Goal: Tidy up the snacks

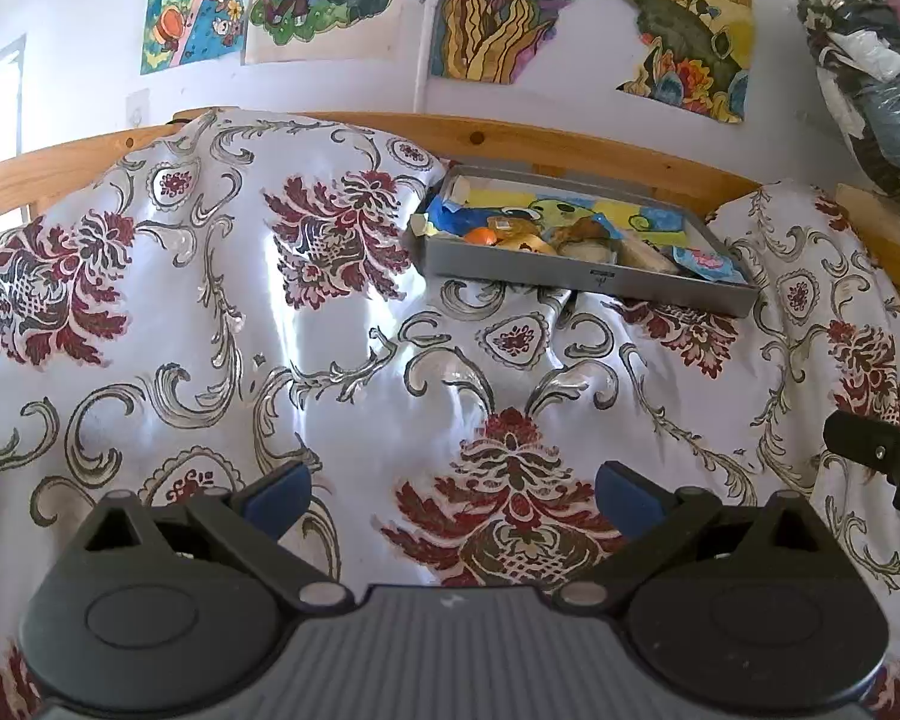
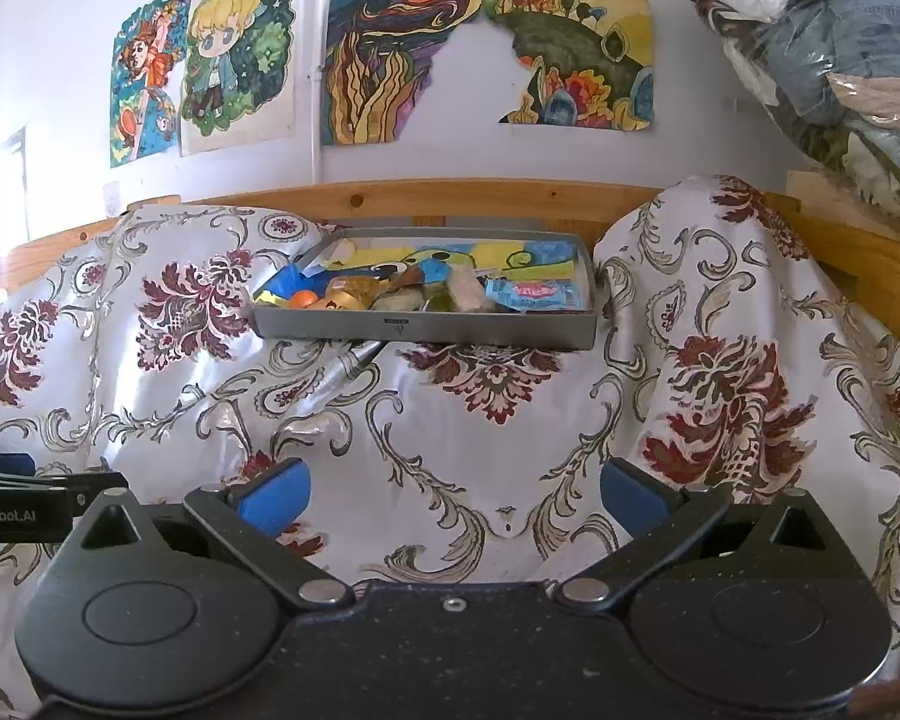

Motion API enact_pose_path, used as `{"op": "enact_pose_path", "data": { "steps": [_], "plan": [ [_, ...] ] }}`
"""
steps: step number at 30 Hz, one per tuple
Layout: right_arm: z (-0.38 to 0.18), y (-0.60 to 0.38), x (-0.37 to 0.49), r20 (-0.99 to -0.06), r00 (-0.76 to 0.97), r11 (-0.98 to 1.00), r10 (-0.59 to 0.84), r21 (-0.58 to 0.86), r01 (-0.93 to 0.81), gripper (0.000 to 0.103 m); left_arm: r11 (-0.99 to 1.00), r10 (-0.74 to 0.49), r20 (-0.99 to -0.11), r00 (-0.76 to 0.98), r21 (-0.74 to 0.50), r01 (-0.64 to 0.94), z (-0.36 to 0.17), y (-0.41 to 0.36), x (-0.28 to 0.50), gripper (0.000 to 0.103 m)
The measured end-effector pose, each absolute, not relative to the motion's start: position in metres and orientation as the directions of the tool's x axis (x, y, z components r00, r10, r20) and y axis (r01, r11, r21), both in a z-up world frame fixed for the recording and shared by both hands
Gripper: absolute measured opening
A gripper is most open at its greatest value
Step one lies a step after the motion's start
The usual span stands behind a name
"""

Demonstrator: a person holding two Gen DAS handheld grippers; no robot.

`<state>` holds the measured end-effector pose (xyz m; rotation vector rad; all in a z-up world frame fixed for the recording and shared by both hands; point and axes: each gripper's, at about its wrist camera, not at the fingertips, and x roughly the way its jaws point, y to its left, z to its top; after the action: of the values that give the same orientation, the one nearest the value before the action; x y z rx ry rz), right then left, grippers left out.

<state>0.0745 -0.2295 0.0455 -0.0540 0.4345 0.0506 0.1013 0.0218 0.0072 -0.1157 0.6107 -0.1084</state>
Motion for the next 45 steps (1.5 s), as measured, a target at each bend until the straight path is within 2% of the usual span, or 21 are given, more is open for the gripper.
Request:
{"op": "enact_pose_path", "data": {
  "steps": [41, 45],
  "plan": [
    [0.0414, -0.2285, 0.0751, -0.434, 0.9, 0.997, 0.045, -0.033, -0.065, 0.102, 0.989, -0.124, -0.571, 0.811, -0.133, 0.058, 0.0059, 0.0224, 0.1005, 0.103],
    [0.0419, -0.2284, 0.0751, -0.434, 0.9, 0.997, 0.045, -0.033, -0.066, 0.102, 0.994, -0.095, -0.593, 0.8, -0.102, 0.043, 0.0046, 0.0212, 0.102, 0.103]
  ]
}}
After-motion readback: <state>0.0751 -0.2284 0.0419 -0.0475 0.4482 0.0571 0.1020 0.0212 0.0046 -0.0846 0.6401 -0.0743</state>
